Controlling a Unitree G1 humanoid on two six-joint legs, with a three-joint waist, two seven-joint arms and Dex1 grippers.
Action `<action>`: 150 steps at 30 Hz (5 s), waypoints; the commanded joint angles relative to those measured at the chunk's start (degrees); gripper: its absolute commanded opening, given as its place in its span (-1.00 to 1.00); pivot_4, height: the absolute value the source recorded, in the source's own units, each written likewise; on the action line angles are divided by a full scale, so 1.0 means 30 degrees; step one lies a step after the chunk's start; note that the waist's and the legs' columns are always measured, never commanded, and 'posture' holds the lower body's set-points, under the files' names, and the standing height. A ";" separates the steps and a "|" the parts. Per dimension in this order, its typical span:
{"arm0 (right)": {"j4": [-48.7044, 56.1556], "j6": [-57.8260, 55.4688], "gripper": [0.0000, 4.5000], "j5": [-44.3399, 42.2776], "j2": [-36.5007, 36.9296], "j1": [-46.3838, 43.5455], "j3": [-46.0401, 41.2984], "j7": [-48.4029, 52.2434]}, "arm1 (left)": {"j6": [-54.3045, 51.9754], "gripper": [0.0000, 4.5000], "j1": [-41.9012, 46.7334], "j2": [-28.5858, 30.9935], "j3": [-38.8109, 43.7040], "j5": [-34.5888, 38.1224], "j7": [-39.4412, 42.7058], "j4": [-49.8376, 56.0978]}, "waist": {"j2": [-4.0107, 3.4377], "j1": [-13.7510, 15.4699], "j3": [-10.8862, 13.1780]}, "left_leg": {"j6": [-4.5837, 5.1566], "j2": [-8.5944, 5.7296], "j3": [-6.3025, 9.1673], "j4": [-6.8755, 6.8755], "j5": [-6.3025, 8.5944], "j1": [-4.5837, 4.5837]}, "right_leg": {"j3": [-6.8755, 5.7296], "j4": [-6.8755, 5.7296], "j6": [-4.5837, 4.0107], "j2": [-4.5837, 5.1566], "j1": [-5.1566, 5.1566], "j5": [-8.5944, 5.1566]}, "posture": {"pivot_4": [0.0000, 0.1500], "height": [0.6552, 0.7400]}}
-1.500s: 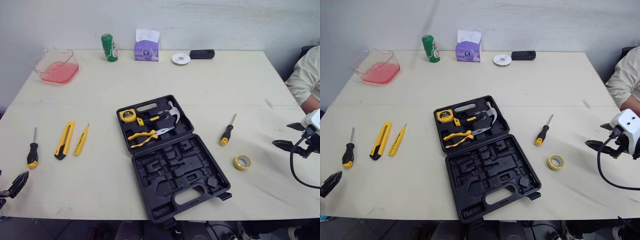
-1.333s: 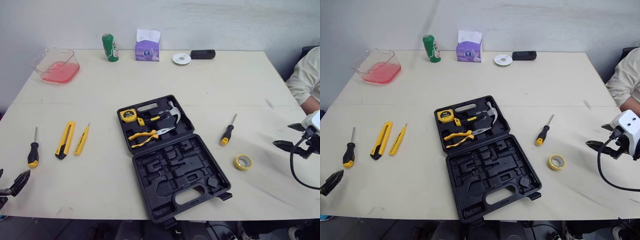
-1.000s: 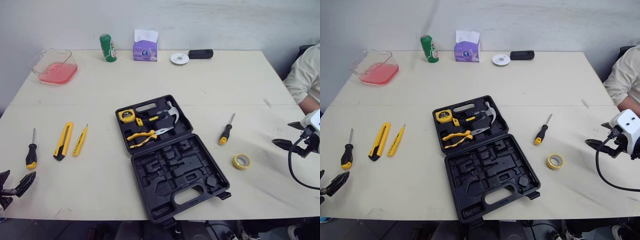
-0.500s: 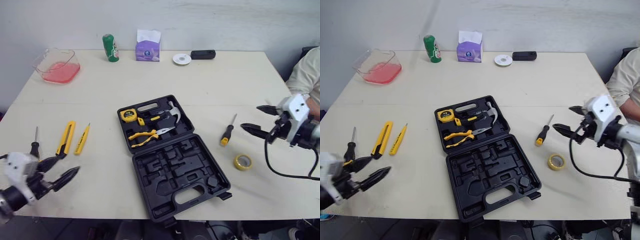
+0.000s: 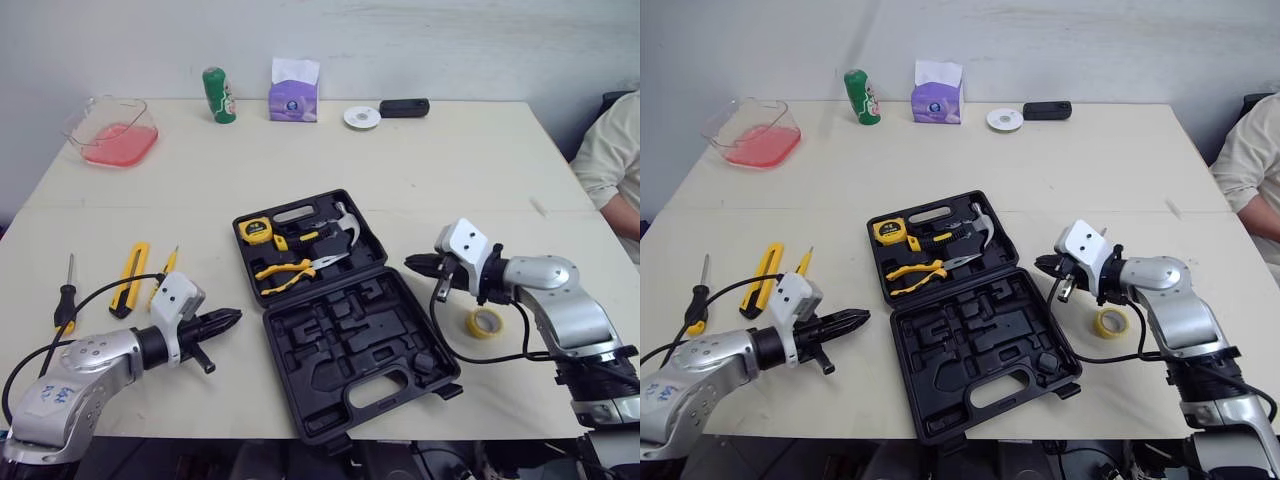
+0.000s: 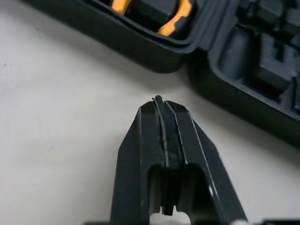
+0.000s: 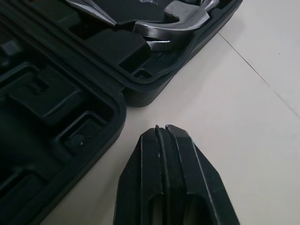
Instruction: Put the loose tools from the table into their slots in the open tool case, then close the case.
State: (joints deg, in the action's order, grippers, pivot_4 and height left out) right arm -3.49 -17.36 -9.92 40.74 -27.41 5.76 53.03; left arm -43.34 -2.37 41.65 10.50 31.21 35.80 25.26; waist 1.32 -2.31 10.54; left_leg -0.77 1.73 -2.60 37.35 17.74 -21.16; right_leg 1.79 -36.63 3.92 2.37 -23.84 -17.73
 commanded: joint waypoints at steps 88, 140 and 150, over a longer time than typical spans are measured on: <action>-0.4650 -0.0277 0.99 -0.3016 0.7362 0.6404 -1.0493 0.4038 | 0.3932 1.00 -0.9251 -0.0789 1.5395 0.1390 0.3047 -0.6416 | 0.0040 0.0176 0.0018 | 0.0032 0.0023 0.0009 -0.0112 0.0078 0.0299 | 0.0006 0.0221 -0.0308 0.0063 0.0344 -0.0214 | 1.00 0.63; 0.7627 -0.6708 1.00 -1.0393 -0.0949 -0.4582 -0.0664 0.3719 | -0.0429 -0.51 0.1875 0.3868 0.8652 -0.1610 -0.2842 -1.0337 | 0.0063 0.0178 -0.0008 | -0.0059 -0.0033 0.0121 -0.0088 -0.0003 -0.0123 | -0.0564 -0.0093 -0.0124 0.0331 -0.0165 -0.0111 | 1.00 0.63; 0.8531 -0.6926 1.00 -1.0107 0.0517 -0.2715 -0.1732 0.3146 | -0.2987 -0.51 0.5772 0.6776 0.1346 0.0590 0.1951 -0.1064 | 0.0048 0.0225 0.0001 | -0.0053 -0.0060 0.0109 -0.0088 -0.0016 -0.0179 | -0.0618 -0.0053 -0.0124 0.0395 -0.0168 -0.0111 | 1.00 0.63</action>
State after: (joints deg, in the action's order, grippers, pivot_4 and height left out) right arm 19.81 -38.42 -40.18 40.95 -36.47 3.13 62.74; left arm -50.88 13.88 60.59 16.86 32.46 40.39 19.85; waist 1.46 -1.63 10.55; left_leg -0.92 1.55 -2.28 37.07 17.69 -21.70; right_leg -0.07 -36.81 3.55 3.54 -24.36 -18.06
